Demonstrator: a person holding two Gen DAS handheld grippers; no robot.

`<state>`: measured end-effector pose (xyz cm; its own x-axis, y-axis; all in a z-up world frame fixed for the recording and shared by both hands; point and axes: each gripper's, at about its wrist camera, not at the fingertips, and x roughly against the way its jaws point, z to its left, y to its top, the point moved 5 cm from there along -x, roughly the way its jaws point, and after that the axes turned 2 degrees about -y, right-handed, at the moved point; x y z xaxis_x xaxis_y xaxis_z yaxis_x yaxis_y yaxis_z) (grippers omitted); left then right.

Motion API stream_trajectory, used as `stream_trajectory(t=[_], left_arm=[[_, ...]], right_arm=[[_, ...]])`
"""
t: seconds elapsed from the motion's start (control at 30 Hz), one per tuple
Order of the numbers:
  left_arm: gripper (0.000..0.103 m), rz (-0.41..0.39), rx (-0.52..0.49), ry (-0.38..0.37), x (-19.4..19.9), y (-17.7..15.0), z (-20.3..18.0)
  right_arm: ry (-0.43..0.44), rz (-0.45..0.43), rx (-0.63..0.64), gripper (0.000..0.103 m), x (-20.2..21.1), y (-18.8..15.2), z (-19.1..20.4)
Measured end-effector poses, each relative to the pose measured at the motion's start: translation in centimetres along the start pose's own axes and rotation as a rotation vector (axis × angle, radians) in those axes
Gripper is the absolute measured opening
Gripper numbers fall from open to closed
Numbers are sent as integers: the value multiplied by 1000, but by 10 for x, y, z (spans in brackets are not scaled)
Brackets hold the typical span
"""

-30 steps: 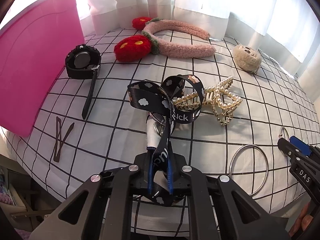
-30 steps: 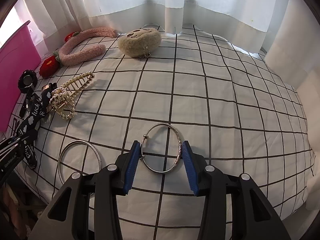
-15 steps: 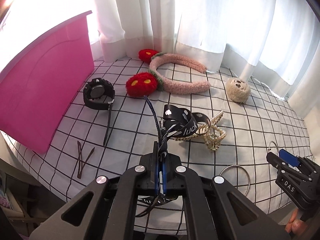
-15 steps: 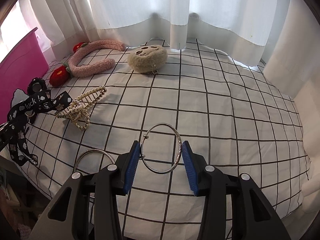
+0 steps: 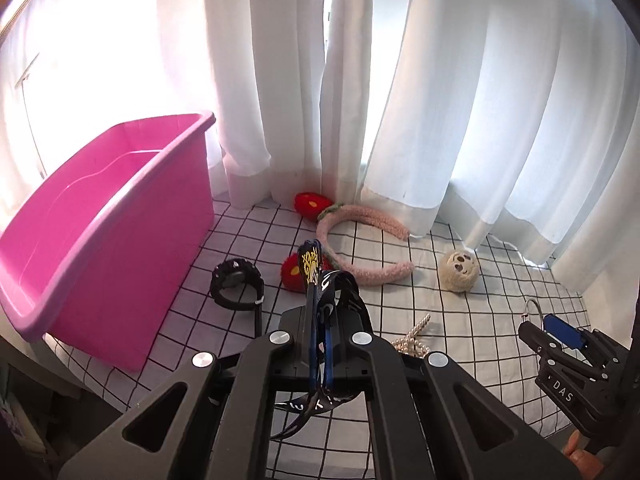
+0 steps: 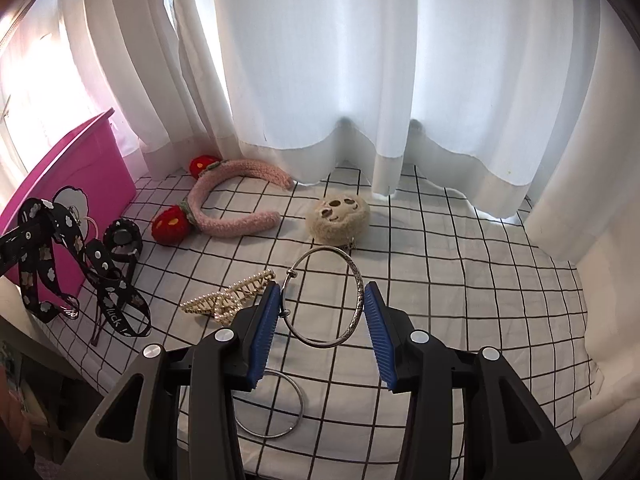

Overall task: Organize jewelry
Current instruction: 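Lift the lanyard with the left tool toward the pink tub while the right tool grips a silver bangle, then lower the lanyard into the pink tub and open the left tool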

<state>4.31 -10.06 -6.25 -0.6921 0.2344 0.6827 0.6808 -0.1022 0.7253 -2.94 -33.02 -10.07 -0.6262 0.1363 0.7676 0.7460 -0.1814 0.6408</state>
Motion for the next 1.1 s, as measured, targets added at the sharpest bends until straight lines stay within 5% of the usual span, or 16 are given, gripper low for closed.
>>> stream_trajectory(t=[0.33,0.57,0.97,1.1], left_arm=[[3,-102,-2,35,50,75,52],[3,-143,51,105,68,108,130],[3,-230,77,183,98,180,250],[3,-197,91,198,84,184,280]], right_arm=[[87,-128,80,42,41,79,88],[179,-200,175,42,56,126,186],[320,-267,260,42,62,189,340],[340,-241,289,42,47,196,375]])
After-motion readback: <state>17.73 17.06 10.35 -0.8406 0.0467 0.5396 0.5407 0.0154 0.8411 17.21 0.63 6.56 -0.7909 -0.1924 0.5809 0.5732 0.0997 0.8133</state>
